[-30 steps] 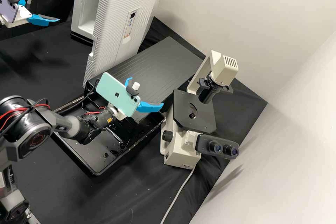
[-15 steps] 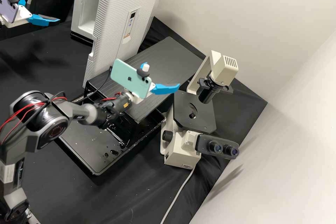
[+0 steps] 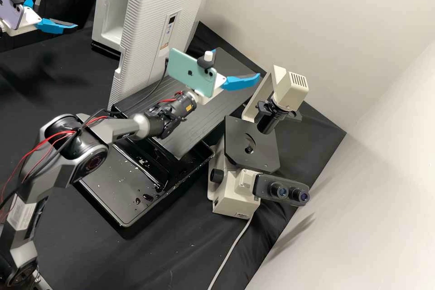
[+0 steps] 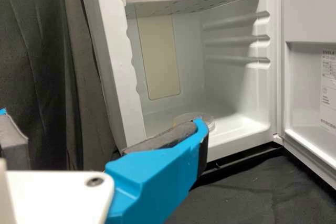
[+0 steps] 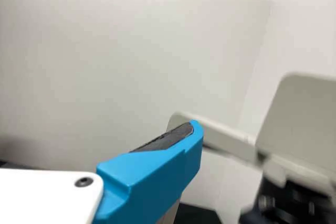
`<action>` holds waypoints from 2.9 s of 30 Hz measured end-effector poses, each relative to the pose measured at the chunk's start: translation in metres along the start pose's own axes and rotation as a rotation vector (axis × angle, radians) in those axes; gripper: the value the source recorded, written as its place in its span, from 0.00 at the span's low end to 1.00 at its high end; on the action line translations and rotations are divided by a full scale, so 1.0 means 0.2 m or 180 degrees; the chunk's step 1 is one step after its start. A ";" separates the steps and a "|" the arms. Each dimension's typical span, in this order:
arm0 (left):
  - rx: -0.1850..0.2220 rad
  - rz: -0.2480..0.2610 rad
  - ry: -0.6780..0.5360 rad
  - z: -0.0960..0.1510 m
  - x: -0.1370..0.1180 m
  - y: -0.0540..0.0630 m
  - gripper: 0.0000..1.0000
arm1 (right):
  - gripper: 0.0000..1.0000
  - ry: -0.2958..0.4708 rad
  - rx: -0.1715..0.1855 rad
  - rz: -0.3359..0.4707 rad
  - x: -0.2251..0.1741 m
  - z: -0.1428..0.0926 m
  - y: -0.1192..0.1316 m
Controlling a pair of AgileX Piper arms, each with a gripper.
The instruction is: Close the incubator door
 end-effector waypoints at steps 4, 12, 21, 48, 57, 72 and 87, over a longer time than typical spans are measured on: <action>0.0000 0.0000 0.0000 0.00 0.00 0.00 1.00 | 1.00 0.0130 -0.0049 0.0100 0.09 -0.09 0.05; 0.0000 0.0000 0.0000 0.00 0.00 0.00 1.00 | 1.00 0.0334 -0.0060 0.0208 0.19 -0.23 0.07; 0.0000 0.0000 0.0000 0.00 0.00 0.00 1.00 | 1.00 0.0478 -0.0108 0.0160 0.30 -0.35 0.04; 0.0000 -0.0003 0.0000 0.00 0.00 0.00 1.00 | 1.00 0.1411 -0.0014 -0.0448 0.44 -0.55 -0.09; 0.0000 -0.0003 0.0000 0.00 0.00 0.00 1.00 | 1.00 0.1572 -0.0158 -0.0443 0.47 -0.66 -0.12; 0.0000 -0.0003 0.0000 0.00 0.00 0.00 1.00 | 1.00 0.2054 -0.0110 -0.0348 0.42 -0.88 -0.14; 0.0000 -0.0015 0.0002 0.00 0.00 0.00 1.00 | 1.00 0.1736 0.0003 -0.0190 0.37 -0.83 -0.21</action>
